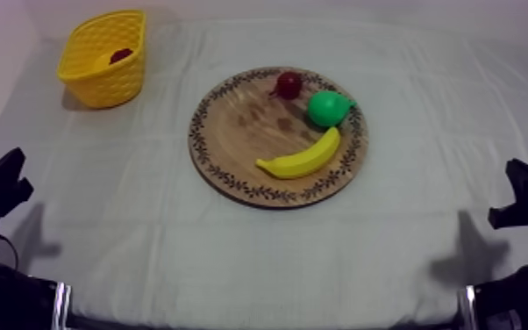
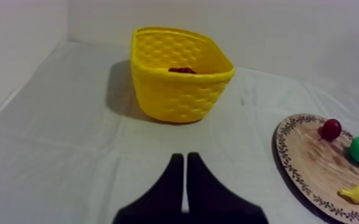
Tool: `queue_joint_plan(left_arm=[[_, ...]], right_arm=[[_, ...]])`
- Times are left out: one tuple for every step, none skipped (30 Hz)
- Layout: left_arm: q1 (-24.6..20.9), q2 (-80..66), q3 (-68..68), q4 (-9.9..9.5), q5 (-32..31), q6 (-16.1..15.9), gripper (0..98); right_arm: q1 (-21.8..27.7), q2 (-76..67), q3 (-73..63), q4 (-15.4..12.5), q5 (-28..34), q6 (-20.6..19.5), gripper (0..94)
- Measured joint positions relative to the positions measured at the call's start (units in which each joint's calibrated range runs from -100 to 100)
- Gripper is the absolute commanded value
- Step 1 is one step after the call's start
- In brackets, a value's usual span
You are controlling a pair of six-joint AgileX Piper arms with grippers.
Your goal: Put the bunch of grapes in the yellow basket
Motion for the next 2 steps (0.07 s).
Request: queue_joint_plan(left_arm=[[0.0, 0.0, 0.0, 0.0, 0.0, 0.0, 0.1], [0.0, 0.0, 0.0, 0.0, 0.0, 0.0, 0.1]], right_arm=[[0.0, 0.0, 0.0, 0.0, 0.0, 0.0, 0.3], [0.0, 0.0, 0.0, 0.0, 0.0, 0.0, 0.3]])
